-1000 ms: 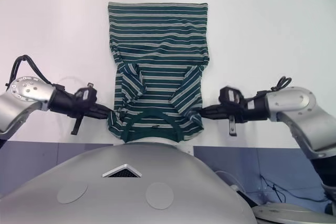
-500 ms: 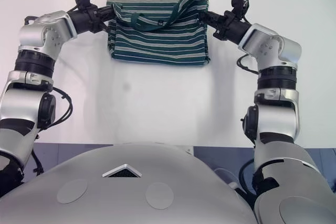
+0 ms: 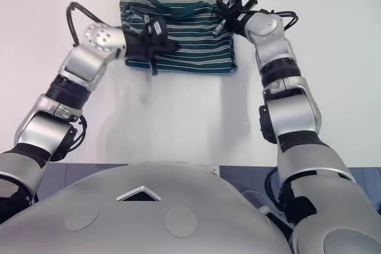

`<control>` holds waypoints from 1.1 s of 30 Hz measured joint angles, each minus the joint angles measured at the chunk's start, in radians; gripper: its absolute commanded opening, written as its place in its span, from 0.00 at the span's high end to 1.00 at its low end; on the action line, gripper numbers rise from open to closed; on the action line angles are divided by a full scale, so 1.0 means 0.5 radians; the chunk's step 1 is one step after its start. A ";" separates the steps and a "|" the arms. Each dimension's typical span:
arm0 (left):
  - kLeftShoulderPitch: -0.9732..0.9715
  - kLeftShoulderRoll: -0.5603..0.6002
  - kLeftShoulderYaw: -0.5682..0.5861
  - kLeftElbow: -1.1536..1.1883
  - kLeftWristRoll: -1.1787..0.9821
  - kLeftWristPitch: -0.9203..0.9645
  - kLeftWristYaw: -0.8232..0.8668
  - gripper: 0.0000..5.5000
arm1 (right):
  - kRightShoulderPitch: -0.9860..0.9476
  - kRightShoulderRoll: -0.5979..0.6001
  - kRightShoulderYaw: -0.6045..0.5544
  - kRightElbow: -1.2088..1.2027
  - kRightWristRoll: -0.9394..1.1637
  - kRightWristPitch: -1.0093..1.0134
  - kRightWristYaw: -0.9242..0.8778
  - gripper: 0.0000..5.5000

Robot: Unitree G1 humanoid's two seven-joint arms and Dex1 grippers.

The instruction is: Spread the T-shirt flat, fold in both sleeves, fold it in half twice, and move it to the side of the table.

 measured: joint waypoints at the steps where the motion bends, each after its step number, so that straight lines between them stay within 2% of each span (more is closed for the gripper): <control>1: 0.009 0.016 -0.029 0.037 0.061 -0.060 0.001 0.99 | -0.047 -0.016 0.070 0.087 -0.107 -0.089 -0.024 1.00; 3: -0.014 0.043 -0.077 0.115 0.161 -0.223 0.006 0.99 | -0.115 -0.077 0.239 0.168 -0.327 -0.229 -0.012 1.00; 5: -0.053 0.166 -0.097 0.218 0.247 -0.422 -0.015 0.99 | -0.119 -0.277 0.436 0.089 -0.511 -0.471 0.239 1.00; 7: -0.094 0.257 -0.089 0.282 0.293 -0.556 -0.044 0.99 | -0.047 -0.413 0.440 -0.127 -0.453 -0.503 0.488 1.00; 9: -0.167 0.331 -0.107 0.445 0.326 -0.787 -0.039 0.99 | 0.214 -0.564 0.399 -0.669 -0.147 -0.353 0.823 1.00; 11: -0.265 0.385 -0.118 0.614 0.387 -0.924 0.017 0.99 | 0.461 -0.597 0.356 -1.109 0.070 -0.154 0.921 1.00; 12: -0.316 0.402 -0.115 0.718 0.430 -1.001 0.064 0.99 | 0.610 -0.590 0.337 -1.383 0.178 0.009 0.921 1.00; 14: -0.354 0.421 -0.084 0.859 0.468 -1.124 0.147 1.00 | 0.860 -0.525 0.316 -1.804 0.311 0.291 0.844 0.93; 16: -0.283 0.495 0.071 0.931 0.433 -1.290 0.196 0.93 | 1.226 -0.402 0.261 -2.282 0.511 0.733 0.686 0.86; 19: 0.065 0.682 0.412 0.479 0.105 -1.285 0.120 0.83 | 1.413 -0.525 -0.190 -2.564 0.781 1.019 0.605 0.75; 20: 0.195 0.741 0.480 0.294 0.061 -1.275 0.107 0.78 | 1.427 -0.607 -0.297 -2.633 0.798 1.009 0.616 0.70; 22: 0.397 0.853 0.516 0.096 0.069 -1.285 0.079 0.73 | 1.519 -0.750 -0.328 -2.654 0.657 0.859 0.635 0.65; 24: 0.543 0.947 0.517 0.073 0.169 -1.388 0.037 0.73 | 1.671 -0.857 -0.271 -2.675 0.445 0.636 0.632 0.65; 27: 0.539 1.004 0.516 0.138 0.332 -1.703 0.055 0.73 | 1.683 -0.876 -0.092 -2.530 0.111 0.229 0.606 0.65; 30: 0.542 1.012 0.498 0.164 0.483 -2.076 0.125 0.72 | 1.641 -0.922 -0.065 -2.389 -0.012 -0.105 0.574 0.55; 33: 0.574 1.046 0.427 0.260 0.681 -2.397 0.176 0.64 | 1.615 -0.953 -0.066 -2.285 -0.095 -0.357 0.520 0.42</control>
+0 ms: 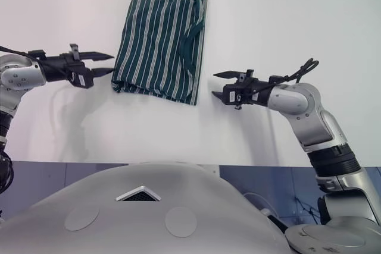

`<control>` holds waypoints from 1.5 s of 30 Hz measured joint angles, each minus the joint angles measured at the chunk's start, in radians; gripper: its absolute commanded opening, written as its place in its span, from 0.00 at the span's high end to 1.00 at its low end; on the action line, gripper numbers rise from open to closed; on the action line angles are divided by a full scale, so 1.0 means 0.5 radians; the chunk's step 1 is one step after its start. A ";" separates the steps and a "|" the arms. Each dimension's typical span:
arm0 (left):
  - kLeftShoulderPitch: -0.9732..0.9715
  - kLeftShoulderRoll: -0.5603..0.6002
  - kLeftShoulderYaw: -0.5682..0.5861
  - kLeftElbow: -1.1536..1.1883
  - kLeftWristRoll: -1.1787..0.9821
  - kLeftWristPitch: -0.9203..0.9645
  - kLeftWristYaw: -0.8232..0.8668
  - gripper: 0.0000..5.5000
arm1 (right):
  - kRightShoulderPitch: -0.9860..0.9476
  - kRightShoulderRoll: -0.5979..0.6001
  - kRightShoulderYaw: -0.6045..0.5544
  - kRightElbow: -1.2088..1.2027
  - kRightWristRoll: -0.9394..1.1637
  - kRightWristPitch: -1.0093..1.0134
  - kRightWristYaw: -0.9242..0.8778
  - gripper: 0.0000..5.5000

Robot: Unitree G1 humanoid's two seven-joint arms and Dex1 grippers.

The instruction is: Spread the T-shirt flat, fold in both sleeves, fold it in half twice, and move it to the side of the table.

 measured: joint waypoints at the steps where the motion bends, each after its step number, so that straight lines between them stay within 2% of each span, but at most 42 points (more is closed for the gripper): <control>1: 0.034 0.031 -0.005 0.044 0.040 -0.081 0.025 0.64 | -0.039 0.004 0.017 0.042 -0.046 -0.077 -0.022 0.41; 9: 0.010 0.104 -0.043 0.313 0.089 -0.445 0.150 0.64 | -0.164 0.184 0.251 0.090 -0.271 -0.382 -0.128 0.41; 11: -0.026 0.091 -0.085 0.319 0.090 -0.468 0.151 0.64 | -0.215 0.227 0.297 0.118 -0.307 -0.395 -0.143 0.48; 14: -0.046 -0.029 -0.182 0.268 0.093 -0.489 0.160 0.76 | -0.290 0.311 0.373 0.197 -0.367 -0.395 -0.162 0.62; 19: -0.045 -0.070 -0.277 0.201 0.059 -0.374 0.111 0.93 | -0.299 0.323 0.407 0.236 -0.363 -0.380 -0.160 0.81; 22: -0.003 -0.078 -0.309 0.022 -0.258 0.025 -0.140 0.99 | -0.285 0.328 0.405 0.228 -0.259 -0.305 -0.112 0.91; 24: 0.052 -0.075 -0.305 -0.141 -0.502 0.363 -0.301 0.99 | -0.278 0.339 0.403 0.224 -0.177 -0.228 -0.099 0.98; 27: 0.163 0.031 -0.307 -0.509 -0.931 1.016 -0.584 0.99 | -0.202 0.328 0.365 0.117 0.107 0.033 0.024 1.00; 31: 0.325 0.308 -0.258 -1.035 -1.556 1.907 -0.872 0.99 | 0.005 0.185 0.206 -0.266 0.959 0.787 0.303 1.00; 33: 0.102 0.233 -0.138 -1.025 -1.739 2.260 -0.851 0.99 | -0.114 0.199 -0.009 -0.349 1.478 1.232 0.308 1.00; 35: -0.363 -0.048 -0.040 -0.726 -1.682 2.427 -0.664 0.99 | -0.471 0.332 -0.174 -0.235 1.764 1.602 0.214 1.00; 37: -0.646 -0.306 -0.039 -0.368 -1.494 2.458 -0.449 1.00 | -0.765 0.462 -0.198 0.101 1.729 1.767 0.105 1.00; 39: -0.749 -0.471 -0.039 -0.061 -1.358 2.467 -0.285 1.00 | -0.940 0.592 -0.188 0.437 1.607 1.804 0.011 1.00; 40: -0.810 -0.564 -0.034 0.134 -1.272 2.467 -0.174 0.93 | -1.055 0.675 -0.166 0.650 1.504 1.790 -0.041 1.00; 42: -0.908 -0.717 0.002 0.478 -1.146 2.442 0.030 0.86 | -1.240 0.826 -0.118 1.041 1.311 1.680 -0.122 0.90; 45: -0.957 -0.827 0.137 0.742 -1.063 2.364 0.263 0.85 | -1.411 1.001 -0.150 1.542 1.135 1.490 -0.219 0.88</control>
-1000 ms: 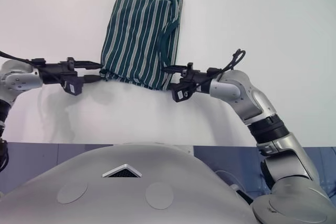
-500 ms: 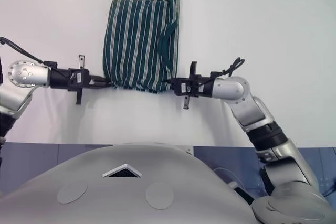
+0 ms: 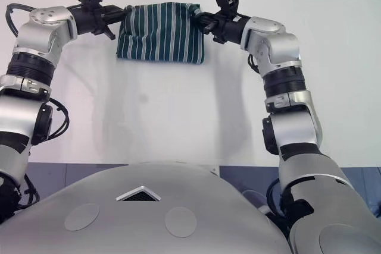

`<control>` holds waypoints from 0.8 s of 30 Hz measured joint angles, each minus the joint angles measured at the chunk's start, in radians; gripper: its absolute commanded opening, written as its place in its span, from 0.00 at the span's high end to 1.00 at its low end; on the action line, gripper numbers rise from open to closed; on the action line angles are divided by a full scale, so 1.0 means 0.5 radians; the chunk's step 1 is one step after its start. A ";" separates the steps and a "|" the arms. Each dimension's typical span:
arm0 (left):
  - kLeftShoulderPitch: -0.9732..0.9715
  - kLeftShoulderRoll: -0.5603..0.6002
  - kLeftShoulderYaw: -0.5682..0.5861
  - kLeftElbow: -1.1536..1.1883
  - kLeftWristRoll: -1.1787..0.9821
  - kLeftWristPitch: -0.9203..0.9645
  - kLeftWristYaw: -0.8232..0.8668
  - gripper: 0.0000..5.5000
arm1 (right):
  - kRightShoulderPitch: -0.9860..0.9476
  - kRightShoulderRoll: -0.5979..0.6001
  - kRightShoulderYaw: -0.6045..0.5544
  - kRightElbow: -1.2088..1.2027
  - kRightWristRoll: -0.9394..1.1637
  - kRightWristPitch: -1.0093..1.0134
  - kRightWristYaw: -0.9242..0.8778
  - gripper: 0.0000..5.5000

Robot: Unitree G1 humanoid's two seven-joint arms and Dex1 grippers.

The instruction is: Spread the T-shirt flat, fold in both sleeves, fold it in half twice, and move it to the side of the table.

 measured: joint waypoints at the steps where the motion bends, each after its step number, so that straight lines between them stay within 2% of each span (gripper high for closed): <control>1: -0.003 -0.029 0.032 0.041 0.029 -0.033 0.056 0.85 | -0.037 0.049 -0.023 0.105 -0.025 -0.067 -0.041 0.88; 4: -0.002 -0.141 0.194 0.087 0.048 -0.167 0.272 0.85 | -0.140 0.150 -0.260 0.307 -0.069 -0.391 -0.289 0.88; 6: 0.050 -0.157 0.362 0.011 0.027 -0.279 0.402 0.85 | -0.139 0.142 -0.378 0.203 -0.083 -0.605 -0.332 0.88; 7: 0.088 -0.158 0.421 -0.043 0.011 -0.300 0.435 0.88 | -0.133 0.146 -0.378 0.106 -0.085 -0.628 -0.279 0.91; 10: 0.254 -0.155 0.535 -0.197 -0.027 -0.316 0.440 0.97 | -0.097 0.222 -0.232 -0.066 -0.157 -0.633 -0.089 1.00; 13: 0.346 -0.156 0.608 -0.254 -0.027 -0.277 0.454 1.00 | -0.038 0.383 -0.045 -0.048 -0.242 -0.548 0.073 1.00; 18: 0.493 -0.192 0.648 -0.471 -0.026 -0.189 0.491 1.00 | 0.012 0.498 0.047 0.146 -0.466 -0.384 -0.144 1.00; 20: 0.583 -0.207 0.656 -0.583 -0.026 -0.127 0.534 1.00 | 0.031 0.560 -0.070 0.148 -0.391 -0.162 -0.267 1.00; 23: 0.616 -0.226 0.655 -0.763 -0.022 -0.060 0.588 1.00 | 0.091 0.611 -0.436 0.115 -0.153 0.087 -0.555 1.00; 24: 0.649 -0.244 0.655 -0.831 -0.022 -0.053 0.616 1.00 | 0.102 0.566 -0.622 0.117 -0.079 0.098 -0.714 1.00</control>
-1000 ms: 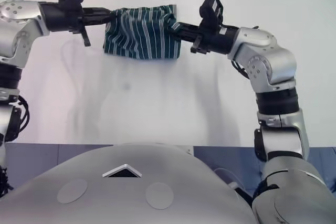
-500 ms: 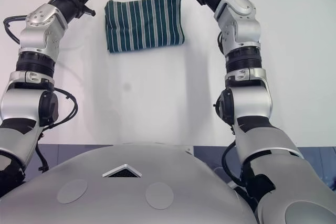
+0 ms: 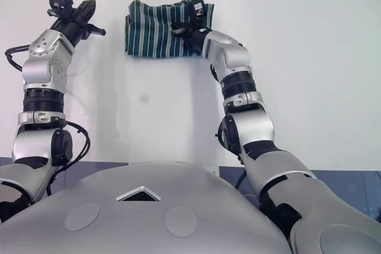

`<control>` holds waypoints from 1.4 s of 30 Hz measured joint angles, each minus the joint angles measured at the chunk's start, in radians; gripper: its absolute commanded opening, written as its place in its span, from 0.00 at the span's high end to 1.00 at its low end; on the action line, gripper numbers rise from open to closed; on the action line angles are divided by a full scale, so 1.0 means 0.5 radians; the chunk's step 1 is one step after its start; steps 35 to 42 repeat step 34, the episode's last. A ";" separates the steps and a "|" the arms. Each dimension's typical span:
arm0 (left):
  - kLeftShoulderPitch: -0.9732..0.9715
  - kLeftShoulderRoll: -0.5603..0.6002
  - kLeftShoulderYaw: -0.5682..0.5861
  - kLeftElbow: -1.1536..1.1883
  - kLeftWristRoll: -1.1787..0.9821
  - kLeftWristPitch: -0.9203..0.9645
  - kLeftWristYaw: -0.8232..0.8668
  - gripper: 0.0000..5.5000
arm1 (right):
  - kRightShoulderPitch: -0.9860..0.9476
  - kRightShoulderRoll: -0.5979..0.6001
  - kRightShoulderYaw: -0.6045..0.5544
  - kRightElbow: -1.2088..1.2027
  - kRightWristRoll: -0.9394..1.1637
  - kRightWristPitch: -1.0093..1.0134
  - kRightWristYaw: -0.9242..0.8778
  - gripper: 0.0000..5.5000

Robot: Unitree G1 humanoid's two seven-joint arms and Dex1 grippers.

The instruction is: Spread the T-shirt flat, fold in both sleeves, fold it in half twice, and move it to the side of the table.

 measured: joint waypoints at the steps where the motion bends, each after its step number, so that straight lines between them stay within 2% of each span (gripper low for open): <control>1: 0.051 -0.010 0.001 -0.049 -0.001 0.002 0.023 1.00 | 0.018 -0.094 -0.137 0.016 0.018 -0.033 -0.144 1.00; 7: 0.319 -0.152 0.010 -0.186 -0.002 -0.001 0.172 1.00 | 0.471 -0.873 -0.947 0.021 0.077 -0.271 -1.012 1.00; 8: 0.364 -0.199 0.019 -0.203 -0.001 -0.006 0.221 1.00 | 0.636 -0.920 -1.073 -0.113 0.062 -0.192 -1.217 1.00; 10: 0.410 -0.249 0.021 -0.203 0.013 -0.009 0.262 1.00 | 0.789 -0.860 -1.102 -0.411 0.023 -0.056 -1.376 1.00; 13: 0.395 -0.330 0.002 -0.205 0.030 -0.004 0.303 1.00 | 0.856 -0.741 -0.859 -0.825 -0.107 -0.026 -1.368 1.00; 17: 0.245 -0.343 0.037 -0.189 -0.027 -0.028 0.209 1.00 | 0.688 -0.780 -0.380 -1.375 -0.423 -0.352 -1.157 1.00; 26: -0.052 -0.371 0.008 -0.046 -0.008 -0.052 0.124 1.00 | 0.808 -0.267 0.138 -1.556 -0.723 -0.518 -1.155 1.00; 42: -0.144 -0.334 -0.001 0.033 0.058 -0.062 0.135 1.00 | 0.861 -0.230 0.153 -1.507 -0.798 -0.666 -1.085 1.00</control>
